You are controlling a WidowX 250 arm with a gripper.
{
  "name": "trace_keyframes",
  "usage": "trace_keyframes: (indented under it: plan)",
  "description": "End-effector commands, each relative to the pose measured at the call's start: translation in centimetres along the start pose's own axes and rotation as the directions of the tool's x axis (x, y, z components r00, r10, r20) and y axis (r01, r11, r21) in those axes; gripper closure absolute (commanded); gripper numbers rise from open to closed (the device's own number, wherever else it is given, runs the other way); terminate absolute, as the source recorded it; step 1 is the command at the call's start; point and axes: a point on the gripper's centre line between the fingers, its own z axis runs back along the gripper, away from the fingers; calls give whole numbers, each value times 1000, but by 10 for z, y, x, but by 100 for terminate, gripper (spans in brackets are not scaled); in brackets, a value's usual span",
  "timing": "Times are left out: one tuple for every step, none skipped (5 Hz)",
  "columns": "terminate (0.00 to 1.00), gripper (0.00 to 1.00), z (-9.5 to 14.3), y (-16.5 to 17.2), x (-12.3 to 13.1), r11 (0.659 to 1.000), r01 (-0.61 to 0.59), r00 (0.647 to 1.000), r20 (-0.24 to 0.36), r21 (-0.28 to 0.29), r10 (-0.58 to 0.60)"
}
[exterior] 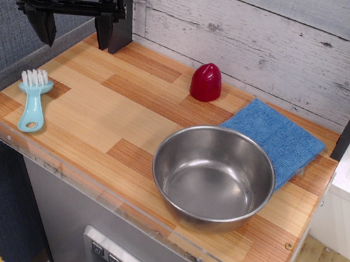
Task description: Put the red item in between the pot and the brush.
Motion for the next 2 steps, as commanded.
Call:
trace_keyframes:
  plan:
    - [0, 0, 0, 0, 0, 1000, 0, 1000, 0, 0, 0]
    - [0, 0, -1, -15, 21, 993, 107, 994, 15, -55, -106]
